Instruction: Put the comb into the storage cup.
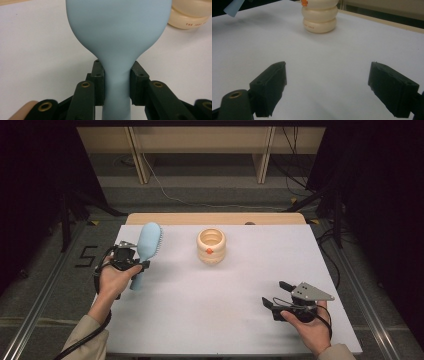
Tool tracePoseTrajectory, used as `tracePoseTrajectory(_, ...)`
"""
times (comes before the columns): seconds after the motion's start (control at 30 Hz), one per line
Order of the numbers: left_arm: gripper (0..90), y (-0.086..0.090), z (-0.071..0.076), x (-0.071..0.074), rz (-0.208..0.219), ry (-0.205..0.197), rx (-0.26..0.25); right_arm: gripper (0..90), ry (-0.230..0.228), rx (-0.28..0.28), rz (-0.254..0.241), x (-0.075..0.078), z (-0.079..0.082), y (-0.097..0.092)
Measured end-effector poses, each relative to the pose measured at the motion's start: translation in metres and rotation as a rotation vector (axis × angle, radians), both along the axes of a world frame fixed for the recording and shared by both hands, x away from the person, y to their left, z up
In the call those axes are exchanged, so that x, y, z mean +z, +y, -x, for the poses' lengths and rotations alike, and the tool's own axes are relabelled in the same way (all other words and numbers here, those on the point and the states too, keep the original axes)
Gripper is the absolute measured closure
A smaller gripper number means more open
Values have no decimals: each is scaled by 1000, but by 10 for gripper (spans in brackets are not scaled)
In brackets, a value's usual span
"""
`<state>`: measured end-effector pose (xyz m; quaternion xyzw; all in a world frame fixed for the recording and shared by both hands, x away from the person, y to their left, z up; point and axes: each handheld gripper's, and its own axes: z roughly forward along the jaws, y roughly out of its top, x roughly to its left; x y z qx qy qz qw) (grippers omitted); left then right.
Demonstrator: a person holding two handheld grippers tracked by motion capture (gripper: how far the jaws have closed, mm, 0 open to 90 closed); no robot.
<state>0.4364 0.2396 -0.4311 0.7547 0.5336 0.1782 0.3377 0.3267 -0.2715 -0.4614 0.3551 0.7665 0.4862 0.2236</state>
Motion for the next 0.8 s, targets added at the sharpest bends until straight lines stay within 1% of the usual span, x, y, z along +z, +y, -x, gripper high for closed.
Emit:
tracePoseTrajectory(0.1, 695, 1, 1, -1, 4, -3, -1, 160, 0, 0, 2, 0, 0, 0)
tracePoseTrajectory(0.23, 695, 3, 4, -3, 11, -22, 10, 160, 0, 5, 4, 0, 0, 0)
tracePoseTrajectory(0.4, 695, 1, 7, -2, 20, -41, 10, 160, 1, 10, 3, -1, 0, 0)
tracePoseTrajectory(0.53, 695, 0, 7, -2, 31, -49, 8, 160, 1, 11, 4, -1, 0, 0)
tracePoseTrajectory(0.63, 695, -1, 9, 0, 36, -55, 7, 160, 0, 11, 4, -1, 0, 1)
tracePoseTrajectory(0.7, 695, -1, 10, 3, 43, -71, 11, 160, 0, 11, 4, -1, 0, 1)
tracePoseTrajectory(0.8, 695, -2, 11, 5, 45, -81, 11, 160, 0, 10, 4, -1, -1, 1)
